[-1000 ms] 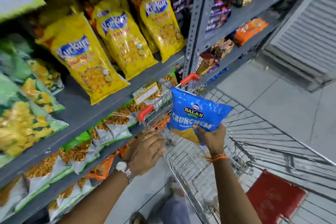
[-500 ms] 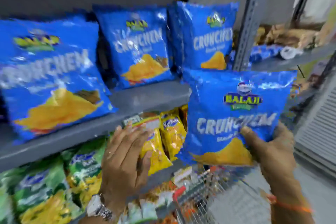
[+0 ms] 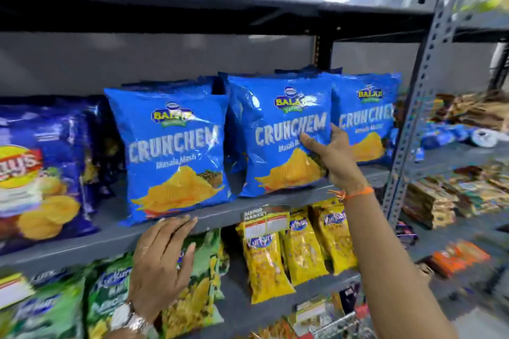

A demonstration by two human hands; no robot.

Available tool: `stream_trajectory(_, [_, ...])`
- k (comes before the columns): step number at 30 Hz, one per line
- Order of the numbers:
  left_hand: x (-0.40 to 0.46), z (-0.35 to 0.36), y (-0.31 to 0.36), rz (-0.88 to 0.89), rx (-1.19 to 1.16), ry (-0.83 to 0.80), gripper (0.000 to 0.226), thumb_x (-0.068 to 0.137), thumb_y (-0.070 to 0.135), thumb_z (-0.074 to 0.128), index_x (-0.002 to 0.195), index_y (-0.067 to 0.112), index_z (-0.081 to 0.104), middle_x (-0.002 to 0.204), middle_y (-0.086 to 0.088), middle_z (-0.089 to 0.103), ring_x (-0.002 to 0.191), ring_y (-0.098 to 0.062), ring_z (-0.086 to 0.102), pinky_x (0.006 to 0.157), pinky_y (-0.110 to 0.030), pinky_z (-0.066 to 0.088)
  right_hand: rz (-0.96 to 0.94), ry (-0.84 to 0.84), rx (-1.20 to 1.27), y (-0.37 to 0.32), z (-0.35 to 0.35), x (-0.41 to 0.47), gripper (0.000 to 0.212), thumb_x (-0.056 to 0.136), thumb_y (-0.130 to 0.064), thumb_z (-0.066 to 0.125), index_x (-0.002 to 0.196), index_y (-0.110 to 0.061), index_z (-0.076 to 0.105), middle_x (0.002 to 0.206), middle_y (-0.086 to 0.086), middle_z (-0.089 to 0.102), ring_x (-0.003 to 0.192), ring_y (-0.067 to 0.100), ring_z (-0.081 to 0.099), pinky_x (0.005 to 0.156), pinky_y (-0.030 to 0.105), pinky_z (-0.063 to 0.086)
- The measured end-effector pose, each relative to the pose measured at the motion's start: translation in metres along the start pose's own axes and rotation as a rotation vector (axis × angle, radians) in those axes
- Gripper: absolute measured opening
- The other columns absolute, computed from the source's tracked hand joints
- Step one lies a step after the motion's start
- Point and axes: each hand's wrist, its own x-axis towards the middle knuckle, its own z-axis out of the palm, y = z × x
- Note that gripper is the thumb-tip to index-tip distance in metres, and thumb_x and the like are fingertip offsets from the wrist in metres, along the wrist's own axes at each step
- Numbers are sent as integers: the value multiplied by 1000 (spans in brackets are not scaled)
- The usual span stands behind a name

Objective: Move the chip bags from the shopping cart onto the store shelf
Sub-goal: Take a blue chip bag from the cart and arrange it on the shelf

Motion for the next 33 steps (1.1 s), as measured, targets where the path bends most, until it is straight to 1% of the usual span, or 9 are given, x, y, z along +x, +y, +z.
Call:
stream_trajectory(5, [0,6,-10,-51,39,62,41,95,26,51,125,6,69,118,-10,69,109,-27,58,96,-44,44,63,-17,0,27,5,12,31,84,-10,79,113,-9,69,108,7,78,99,22,75,87,42,61])
stream_trajectory(8, [0,10,-9,-47,44,95,40,95,25,50,121,3,70,112,-12,70,106,-25,57,93,-43,42,76,-16,6,30,6,9,51,79,-24,85,123,-7,65,120,13,75,110,29,73,94,51,59])
stream_trajectory(11, [-2,12,-8,-52,54,108,40,94,24,49,118,2,72,110,-12,70,104,-24,57,92,-43,42,94,-65,-59,27,-2,6,82,59,-40,94,128,-18,55,123,6,72,112,23,72,89,39,62])
stream_trajectory(15, [-2,15,-8,-51,83,128,39,92,23,51,115,2,73,108,-13,71,102,-25,57,95,-42,41,20,-164,-175,34,-7,7,92,60,-4,94,134,-22,42,122,-8,65,103,-10,68,79,13,57])
stream_trajectory(18, [0,15,-4,-63,80,148,37,91,22,51,112,1,74,106,-14,72,101,-25,56,103,-31,35,-1,-157,-151,37,-8,13,102,56,-10,96,140,-22,39,130,-3,65,115,3,68,91,30,61])
stream_trajectory(21, [2,14,-3,-66,80,141,38,91,22,51,112,0,74,106,-15,72,101,-26,56,102,-33,36,2,-178,-146,38,-10,20,107,56,-13,96,144,-21,36,136,3,63,123,13,65,96,41,60])
stream_trajectory(27, [1,14,-4,-45,93,116,38,92,23,51,114,1,73,107,-14,71,101,-26,56,93,-44,43,3,-153,-155,38,-9,16,110,61,-10,95,150,-23,31,140,1,59,118,-2,63,100,36,58])
stream_trajectory(31, [0,5,-5,-37,52,60,40,92,23,51,119,2,72,112,-11,70,107,-23,56,110,-27,32,19,-87,-316,18,-11,0,124,52,-44,95,153,-26,26,131,-5,60,119,11,59,104,38,52])
stream_trajectory(33, [-3,0,-7,-31,49,38,40,91,23,52,119,3,72,115,-10,69,111,-22,56,116,-26,28,21,8,-445,4,-8,-12,124,57,-41,95,156,-18,23,127,0,55,117,18,55,103,36,47])
